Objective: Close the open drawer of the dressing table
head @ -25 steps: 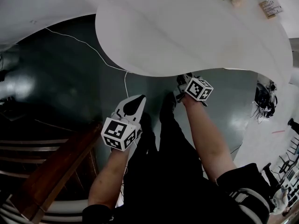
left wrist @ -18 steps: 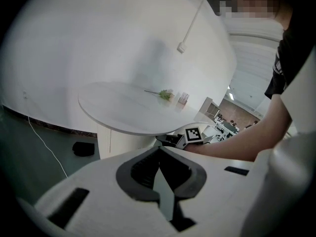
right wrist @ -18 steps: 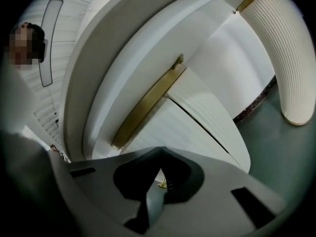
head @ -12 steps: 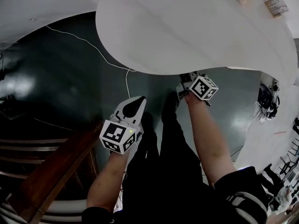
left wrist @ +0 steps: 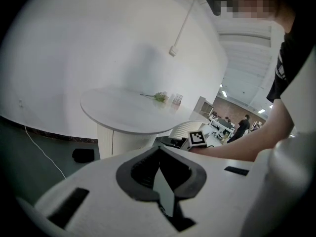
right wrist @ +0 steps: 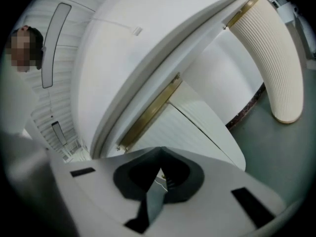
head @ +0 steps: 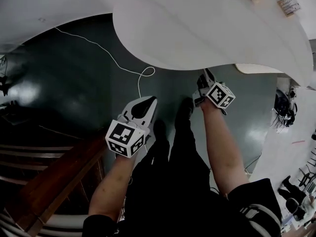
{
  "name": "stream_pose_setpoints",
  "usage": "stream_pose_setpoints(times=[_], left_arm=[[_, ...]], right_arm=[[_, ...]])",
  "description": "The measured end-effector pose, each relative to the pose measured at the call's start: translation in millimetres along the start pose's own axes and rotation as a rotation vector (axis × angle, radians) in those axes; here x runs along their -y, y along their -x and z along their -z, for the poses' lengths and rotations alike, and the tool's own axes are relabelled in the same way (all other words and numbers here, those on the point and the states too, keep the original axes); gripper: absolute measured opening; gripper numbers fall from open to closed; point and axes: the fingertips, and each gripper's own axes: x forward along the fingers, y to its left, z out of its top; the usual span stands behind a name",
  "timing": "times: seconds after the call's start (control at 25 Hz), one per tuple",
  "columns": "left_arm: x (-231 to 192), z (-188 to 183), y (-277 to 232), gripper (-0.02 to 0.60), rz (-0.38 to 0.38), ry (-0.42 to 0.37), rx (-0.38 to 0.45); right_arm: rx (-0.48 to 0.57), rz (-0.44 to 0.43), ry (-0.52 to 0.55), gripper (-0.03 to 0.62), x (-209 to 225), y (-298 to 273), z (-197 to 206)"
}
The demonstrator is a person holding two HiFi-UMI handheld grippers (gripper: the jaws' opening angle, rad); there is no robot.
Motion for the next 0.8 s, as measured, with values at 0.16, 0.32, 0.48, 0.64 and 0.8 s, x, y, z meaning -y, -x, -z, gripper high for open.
stream_pose_setpoints(times=[0.16, 0.32, 0.48, 0.64, 0.8], left_arm=[[3, -6, 41, 0.008, -0.010, -0.005, 0.012], [12, -15, 78, 0.008, -0.003, 0.000, 0.032], [20, -20, 110, 0.008, -0.001, -0.018, 0.057], [25, -30, 131, 0.008, -0.003, -0.043, 0.096], [27, -40, 140, 0.008, 0.008, -0.046, 0.119]], right_arm=[[-0.057, 0.067, 0.043, 0.006, -17, 57, 15], [-0.176, 0.090, 0.155, 0.006, -58, 113, 30], [-0.224, 0.070, 0.235, 0.006, -110, 151, 31], [-0.207, 0.032, 0.304, 0.006, -155, 171, 15], [-0.170, 0.021, 0.361, 0.006, -187, 182, -7]])
